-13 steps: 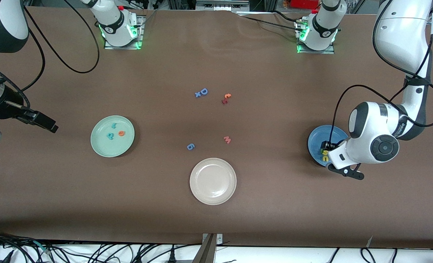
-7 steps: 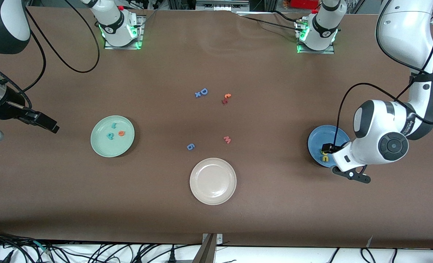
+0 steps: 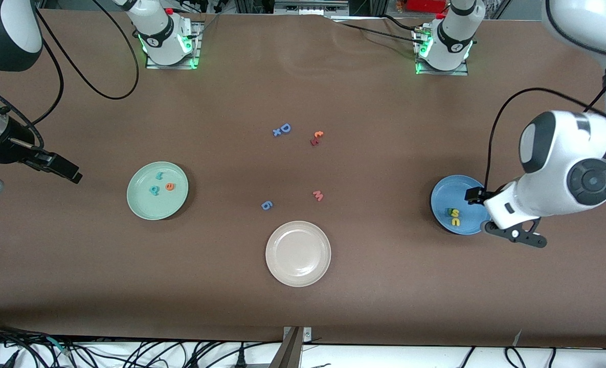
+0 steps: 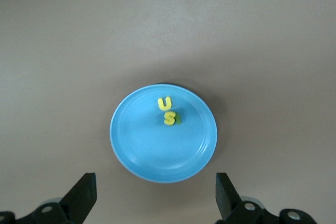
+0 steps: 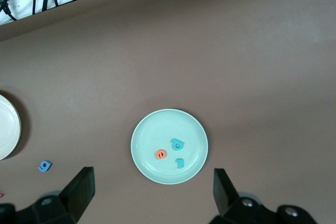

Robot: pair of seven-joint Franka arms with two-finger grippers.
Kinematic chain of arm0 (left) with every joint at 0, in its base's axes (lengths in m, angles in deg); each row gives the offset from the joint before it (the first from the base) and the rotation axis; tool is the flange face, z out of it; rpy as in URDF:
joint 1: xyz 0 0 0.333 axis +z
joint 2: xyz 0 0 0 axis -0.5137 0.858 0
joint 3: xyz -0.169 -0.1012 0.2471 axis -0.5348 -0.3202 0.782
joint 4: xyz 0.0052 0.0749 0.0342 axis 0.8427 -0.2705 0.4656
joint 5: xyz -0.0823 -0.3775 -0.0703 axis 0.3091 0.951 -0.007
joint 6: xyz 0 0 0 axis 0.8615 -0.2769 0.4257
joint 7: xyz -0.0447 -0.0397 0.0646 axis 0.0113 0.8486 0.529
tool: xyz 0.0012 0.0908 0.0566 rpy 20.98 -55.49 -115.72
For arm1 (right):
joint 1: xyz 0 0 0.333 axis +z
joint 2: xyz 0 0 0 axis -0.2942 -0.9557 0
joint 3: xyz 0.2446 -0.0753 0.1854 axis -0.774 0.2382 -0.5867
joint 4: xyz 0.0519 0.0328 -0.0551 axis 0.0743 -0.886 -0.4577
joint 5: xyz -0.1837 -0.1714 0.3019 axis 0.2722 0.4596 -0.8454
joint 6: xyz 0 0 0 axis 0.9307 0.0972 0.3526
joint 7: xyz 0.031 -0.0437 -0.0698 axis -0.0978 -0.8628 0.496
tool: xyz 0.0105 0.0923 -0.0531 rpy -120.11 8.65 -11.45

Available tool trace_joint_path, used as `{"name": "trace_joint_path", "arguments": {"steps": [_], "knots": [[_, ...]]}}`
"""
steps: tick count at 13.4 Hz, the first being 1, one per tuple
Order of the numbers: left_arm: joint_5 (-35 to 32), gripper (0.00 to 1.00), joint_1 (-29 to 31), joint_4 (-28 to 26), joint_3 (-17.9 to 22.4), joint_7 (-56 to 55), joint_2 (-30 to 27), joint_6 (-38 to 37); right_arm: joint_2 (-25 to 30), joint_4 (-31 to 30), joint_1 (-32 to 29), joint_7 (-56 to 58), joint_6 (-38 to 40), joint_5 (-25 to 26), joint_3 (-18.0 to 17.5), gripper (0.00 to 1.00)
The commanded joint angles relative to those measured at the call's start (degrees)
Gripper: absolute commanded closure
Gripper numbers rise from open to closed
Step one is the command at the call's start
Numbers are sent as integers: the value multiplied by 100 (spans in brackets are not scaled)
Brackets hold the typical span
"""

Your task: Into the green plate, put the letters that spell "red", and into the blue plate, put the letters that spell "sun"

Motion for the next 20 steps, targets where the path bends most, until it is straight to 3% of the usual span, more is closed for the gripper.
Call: {"name": "trace_joint_path", "arguments": {"steps": [1,4,8,12,20], "knots": [[-171,0,148,-920,-23,0,-1132,20,184,-201,-45,-24,-43,38,-33,0],[-5,0,263,-1474,-23,53,-2011,11,184,-201,-36,-41,9,21,-41,0],[110,0,228,-1458,116,61,-2619,-200,184,-175,-36,-15,27,55,-50,0],[619,0,175,-1440,424,280,-2682,-191,184,-158,-36,-24,19,21,-41,0],[568,0,131,-1414,434,299,-2629,-174,176,-149,-36,-24,-17,56,-33,0]]}}
